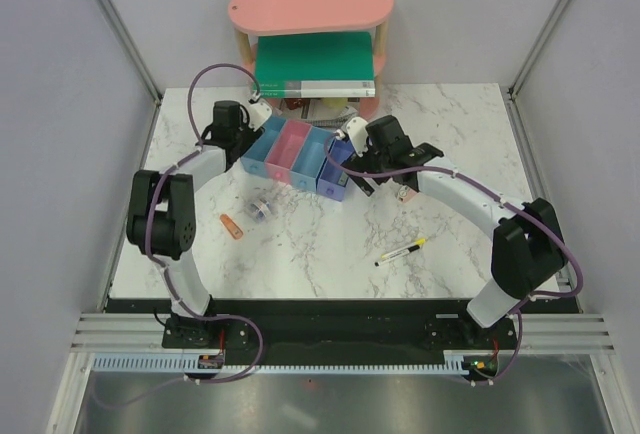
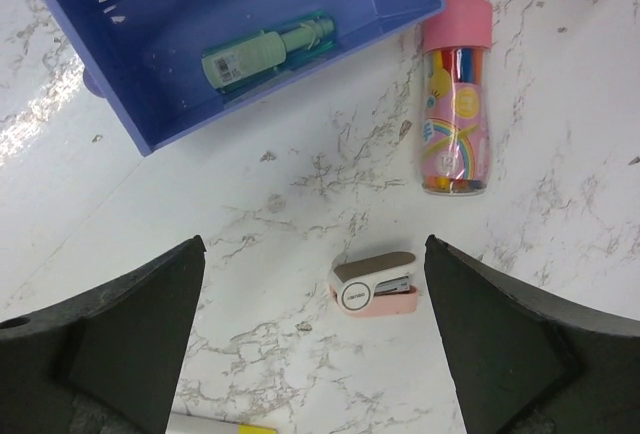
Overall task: Sort the stationery into containers
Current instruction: Move the storage box to the center of the board.
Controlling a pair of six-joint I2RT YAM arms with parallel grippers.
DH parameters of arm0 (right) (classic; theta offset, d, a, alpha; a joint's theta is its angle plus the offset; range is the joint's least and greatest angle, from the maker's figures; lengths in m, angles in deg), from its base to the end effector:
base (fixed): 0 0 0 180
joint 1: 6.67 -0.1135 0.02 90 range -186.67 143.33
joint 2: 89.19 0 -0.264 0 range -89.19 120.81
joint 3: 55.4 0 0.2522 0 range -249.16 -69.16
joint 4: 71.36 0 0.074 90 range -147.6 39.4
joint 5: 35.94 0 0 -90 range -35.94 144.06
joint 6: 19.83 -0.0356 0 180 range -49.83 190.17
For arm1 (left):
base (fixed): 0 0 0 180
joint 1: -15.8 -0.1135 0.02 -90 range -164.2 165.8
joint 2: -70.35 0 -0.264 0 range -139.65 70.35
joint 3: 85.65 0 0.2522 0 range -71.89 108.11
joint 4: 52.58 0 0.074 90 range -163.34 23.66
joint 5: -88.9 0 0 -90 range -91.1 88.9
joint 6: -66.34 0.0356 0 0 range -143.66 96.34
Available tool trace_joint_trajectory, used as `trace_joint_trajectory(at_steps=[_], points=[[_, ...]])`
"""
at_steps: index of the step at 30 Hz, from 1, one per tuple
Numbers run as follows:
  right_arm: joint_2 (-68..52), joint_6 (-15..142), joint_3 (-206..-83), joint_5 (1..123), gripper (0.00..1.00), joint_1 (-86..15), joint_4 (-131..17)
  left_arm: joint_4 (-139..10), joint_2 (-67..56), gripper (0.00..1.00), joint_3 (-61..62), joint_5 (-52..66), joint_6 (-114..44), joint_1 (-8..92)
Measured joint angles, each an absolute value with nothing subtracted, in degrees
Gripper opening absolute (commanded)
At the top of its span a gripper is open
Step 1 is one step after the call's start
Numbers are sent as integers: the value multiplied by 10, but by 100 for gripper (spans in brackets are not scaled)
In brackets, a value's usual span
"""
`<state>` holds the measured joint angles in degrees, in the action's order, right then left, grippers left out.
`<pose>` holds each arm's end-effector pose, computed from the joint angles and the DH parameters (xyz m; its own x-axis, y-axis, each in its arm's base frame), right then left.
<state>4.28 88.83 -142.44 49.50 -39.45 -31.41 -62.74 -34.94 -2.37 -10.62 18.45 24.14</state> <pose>0.3060 0.1937 0.2695 -0.4187 -0.6490 -0.6352 -0.6624 0.6968 -0.2753 0.4123 -0.0545 0.2155 -0.3878 0.7252 -0.5689 0.3566 0.6872 0.6329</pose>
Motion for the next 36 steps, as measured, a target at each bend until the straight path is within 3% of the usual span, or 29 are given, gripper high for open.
trace_joint_trajectory(at_steps=[5,12,36], points=[[41,893,-1399,498,98,-394,-311,-603,-425,72,31,-118,200,232],[43,897,-1386,498,98,-394,-306,-597,-436,71,36,-111,208,226],[88,902,-1386,471,98,-387,-316,-585,-284,70,-172,-61,190,253]])
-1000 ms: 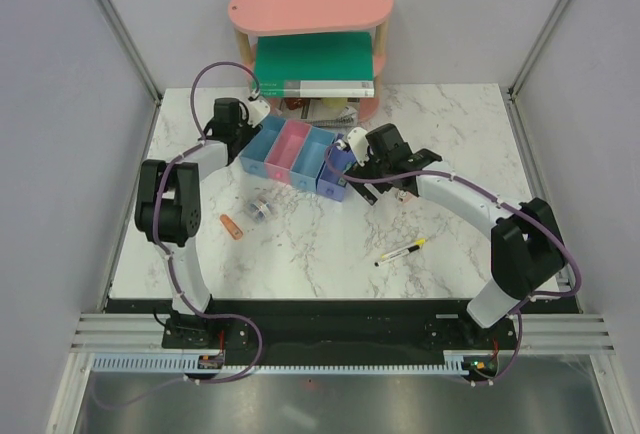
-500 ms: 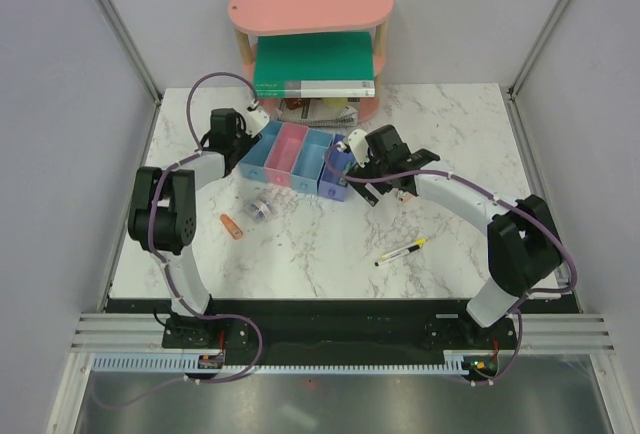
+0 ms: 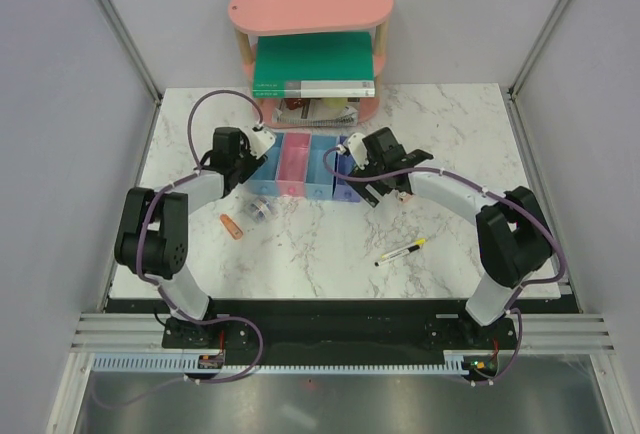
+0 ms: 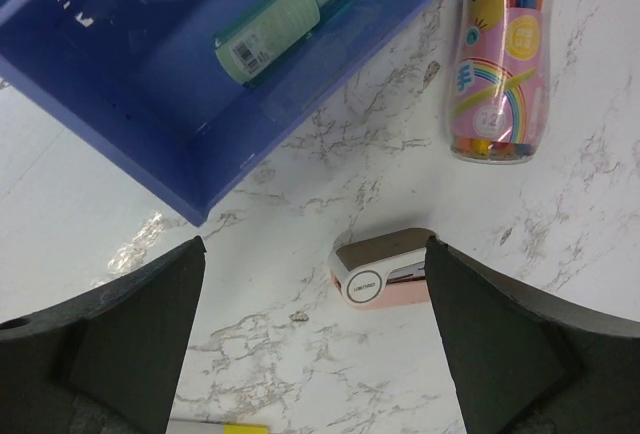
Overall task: Sort the stationery into containers
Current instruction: Move the storage box to the center of the board.
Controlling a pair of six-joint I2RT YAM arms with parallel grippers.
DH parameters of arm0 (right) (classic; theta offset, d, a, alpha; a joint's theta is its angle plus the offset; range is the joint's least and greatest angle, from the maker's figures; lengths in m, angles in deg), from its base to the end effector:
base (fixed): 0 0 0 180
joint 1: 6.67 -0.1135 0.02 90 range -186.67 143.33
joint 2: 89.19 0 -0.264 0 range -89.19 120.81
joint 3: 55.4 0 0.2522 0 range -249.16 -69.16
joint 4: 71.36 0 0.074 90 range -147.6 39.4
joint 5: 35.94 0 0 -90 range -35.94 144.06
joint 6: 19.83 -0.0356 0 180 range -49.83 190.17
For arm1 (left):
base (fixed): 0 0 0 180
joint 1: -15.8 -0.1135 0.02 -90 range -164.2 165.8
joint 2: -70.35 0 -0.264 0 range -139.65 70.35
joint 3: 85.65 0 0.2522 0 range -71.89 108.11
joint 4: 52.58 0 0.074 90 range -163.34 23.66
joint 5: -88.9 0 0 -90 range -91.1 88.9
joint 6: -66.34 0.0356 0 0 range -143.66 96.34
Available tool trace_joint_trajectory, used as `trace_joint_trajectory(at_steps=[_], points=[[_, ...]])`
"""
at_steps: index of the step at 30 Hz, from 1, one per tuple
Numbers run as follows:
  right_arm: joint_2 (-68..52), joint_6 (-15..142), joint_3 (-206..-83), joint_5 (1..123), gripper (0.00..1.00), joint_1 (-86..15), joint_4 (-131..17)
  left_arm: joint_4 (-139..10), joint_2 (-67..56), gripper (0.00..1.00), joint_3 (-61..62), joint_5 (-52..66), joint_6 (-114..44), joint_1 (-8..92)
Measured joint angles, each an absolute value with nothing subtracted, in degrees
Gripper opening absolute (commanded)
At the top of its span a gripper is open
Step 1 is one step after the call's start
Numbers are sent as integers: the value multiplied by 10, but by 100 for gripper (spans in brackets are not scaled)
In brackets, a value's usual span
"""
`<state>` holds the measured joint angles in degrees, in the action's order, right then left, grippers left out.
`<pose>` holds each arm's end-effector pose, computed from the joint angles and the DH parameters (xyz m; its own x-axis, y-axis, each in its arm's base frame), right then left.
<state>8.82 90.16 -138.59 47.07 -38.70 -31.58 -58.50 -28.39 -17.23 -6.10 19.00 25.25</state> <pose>0.3108 0.1893 0.2213 -0.4899 -0.7067 -0.5105 -0.6748 0.6781 -0.2913 0.3616 -0.0570 0.1824 -0.3650 0.7451 -0.5582 0.4645 0.6654 0.5844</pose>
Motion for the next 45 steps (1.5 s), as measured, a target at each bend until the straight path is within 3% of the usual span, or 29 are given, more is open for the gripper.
trace_joint_trajectory(at_steps=[10,18,33,45], points=[[78,883,-1397,495,98,-318,-336,-622,-251,70,-187,-50,172,278],[100,863,-1482,500,98,-325,-360,-640,-246,70,-187,-53,164,279],[290,854,-1590,343,98,-395,-375,-658,-188,70,-187,-55,155,279],[317,867,-1604,241,98,-434,-382,-666,-198,70,-199,-55,146,279]])
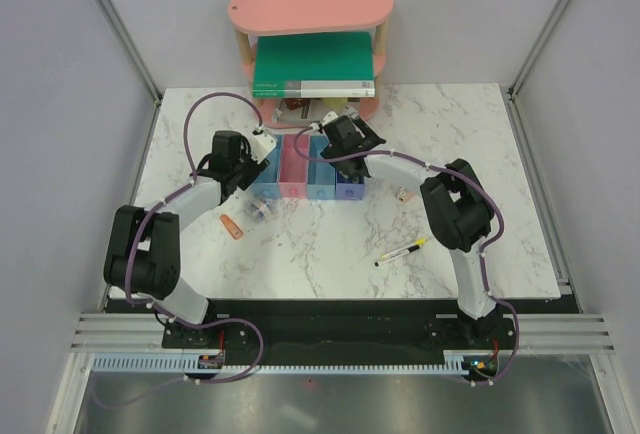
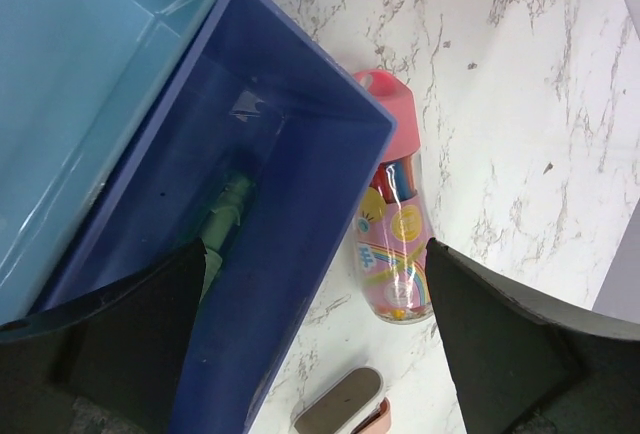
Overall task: Sort the stationery into containers
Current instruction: Move the storage box to the center of the board.
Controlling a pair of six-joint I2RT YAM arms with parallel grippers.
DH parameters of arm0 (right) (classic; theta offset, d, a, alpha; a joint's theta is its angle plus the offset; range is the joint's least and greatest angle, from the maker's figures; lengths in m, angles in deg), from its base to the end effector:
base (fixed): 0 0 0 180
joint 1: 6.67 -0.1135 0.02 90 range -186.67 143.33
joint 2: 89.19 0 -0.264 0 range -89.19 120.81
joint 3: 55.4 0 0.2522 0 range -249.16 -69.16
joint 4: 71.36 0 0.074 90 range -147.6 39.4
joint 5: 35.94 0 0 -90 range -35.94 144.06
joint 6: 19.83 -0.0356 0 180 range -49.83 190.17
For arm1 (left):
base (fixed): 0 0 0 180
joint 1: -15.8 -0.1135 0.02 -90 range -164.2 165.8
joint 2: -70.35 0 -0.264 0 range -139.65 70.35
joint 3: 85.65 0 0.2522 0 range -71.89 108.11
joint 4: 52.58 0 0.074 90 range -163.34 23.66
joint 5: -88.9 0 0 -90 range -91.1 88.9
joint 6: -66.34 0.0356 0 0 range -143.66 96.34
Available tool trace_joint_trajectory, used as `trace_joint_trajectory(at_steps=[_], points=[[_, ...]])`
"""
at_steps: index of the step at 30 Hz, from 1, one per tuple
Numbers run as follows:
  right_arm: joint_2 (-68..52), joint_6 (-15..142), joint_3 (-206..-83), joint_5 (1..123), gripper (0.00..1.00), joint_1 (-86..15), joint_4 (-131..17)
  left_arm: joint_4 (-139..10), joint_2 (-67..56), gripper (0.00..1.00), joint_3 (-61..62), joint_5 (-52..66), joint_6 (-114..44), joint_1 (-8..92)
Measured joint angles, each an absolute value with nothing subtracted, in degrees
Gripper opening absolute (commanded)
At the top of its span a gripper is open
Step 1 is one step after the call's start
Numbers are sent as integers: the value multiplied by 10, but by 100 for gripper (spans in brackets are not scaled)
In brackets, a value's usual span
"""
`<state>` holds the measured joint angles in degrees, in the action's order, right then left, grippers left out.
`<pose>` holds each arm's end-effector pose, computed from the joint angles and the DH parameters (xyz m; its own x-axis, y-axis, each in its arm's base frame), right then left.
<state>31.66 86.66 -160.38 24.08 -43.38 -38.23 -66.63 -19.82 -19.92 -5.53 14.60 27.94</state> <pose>0.3848 0.2647 0.1921 -0.5078 -0.6853 -0.5220 -0.4162 0.7257 -0.5478 0.3291 -0.0680 0.2050 -0.3845 0.7142 -0.5848 0.4950 0.6943 0.5224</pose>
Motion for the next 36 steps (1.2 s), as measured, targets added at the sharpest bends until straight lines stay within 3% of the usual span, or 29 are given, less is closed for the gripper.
trace_joint_trajectory(at_steps=[36], points=[[323,883,-1596,144,98,-455,-379,-658,-255,69,-175,-121,117,305]])
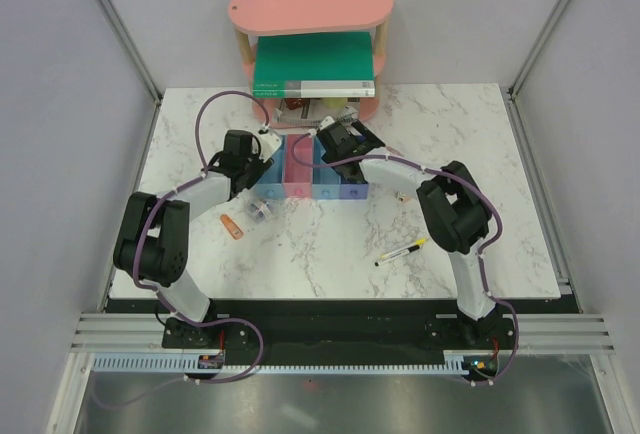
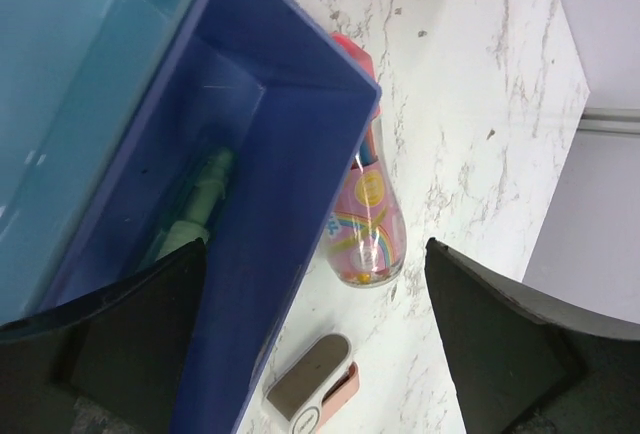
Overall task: Sort the stationery into containers
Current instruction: Move the storage box to the center of the board, then pick up the pen from the center of the board.
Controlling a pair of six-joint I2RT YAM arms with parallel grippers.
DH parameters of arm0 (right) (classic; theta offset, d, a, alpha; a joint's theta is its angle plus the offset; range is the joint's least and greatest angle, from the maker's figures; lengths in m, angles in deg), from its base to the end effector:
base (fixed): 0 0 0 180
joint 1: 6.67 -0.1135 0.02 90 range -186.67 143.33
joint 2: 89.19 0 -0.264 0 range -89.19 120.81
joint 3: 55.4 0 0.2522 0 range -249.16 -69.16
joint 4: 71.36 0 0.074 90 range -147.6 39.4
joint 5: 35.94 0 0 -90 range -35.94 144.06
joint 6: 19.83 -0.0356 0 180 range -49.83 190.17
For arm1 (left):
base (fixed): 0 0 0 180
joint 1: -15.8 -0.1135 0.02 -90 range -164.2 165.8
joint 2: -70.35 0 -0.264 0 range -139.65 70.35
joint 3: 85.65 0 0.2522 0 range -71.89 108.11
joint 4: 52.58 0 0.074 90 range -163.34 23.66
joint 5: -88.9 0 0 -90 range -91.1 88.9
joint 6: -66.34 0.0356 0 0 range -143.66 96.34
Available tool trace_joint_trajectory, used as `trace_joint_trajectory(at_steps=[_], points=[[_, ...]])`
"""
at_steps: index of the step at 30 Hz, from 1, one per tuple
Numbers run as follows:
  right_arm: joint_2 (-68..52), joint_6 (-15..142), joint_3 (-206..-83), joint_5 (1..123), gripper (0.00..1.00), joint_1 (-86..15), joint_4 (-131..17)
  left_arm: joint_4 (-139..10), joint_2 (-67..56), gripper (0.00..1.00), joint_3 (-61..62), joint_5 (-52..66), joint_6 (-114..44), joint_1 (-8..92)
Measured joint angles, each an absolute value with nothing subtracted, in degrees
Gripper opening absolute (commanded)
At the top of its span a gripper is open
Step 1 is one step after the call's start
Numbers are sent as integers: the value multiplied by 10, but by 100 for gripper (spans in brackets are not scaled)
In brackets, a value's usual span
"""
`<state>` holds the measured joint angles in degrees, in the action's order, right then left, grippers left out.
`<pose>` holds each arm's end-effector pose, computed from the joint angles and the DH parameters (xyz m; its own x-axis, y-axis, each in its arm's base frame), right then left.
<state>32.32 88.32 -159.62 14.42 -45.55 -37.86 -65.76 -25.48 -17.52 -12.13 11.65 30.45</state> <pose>0.3746 0.2729 0.1850 -0.5204 -0.7278 -0.4467 -0.3489 0.6587 -0.6666 0.3427 -0.0826 0.1876 -0.4541 0.7051 -0.5446 0.4544 0.7091 0.5392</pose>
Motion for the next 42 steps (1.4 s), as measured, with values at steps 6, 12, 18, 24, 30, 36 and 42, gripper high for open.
trace_joint_trajectory(at_steps=[6,12,18,24,30,36,42], points=[[272,880,-1594,190,98,-466,-333,-658,-254,69,-175,-104,115,325],[205,878,-1575,229,98,-474,-315,-668,-254,69,-175,-85,111,340],[160,875,-1561,261,98,-443,-306,-673,-254,71,-175,-98,111,341],[148,895,-1552,330,98,-313,-303,-696,-240,72,-167,-102,110,321],[165,983,-1545,433,98,-202,-292,-737,-171,72,-148,-107,111,307],[240,1075,-1590,548,98,-171,-259,-783,-87,73,-136,-107,113,308],[285,1124,-1634,636,98,-174,-220,-847,-29,73,-136,-113,119,308]])
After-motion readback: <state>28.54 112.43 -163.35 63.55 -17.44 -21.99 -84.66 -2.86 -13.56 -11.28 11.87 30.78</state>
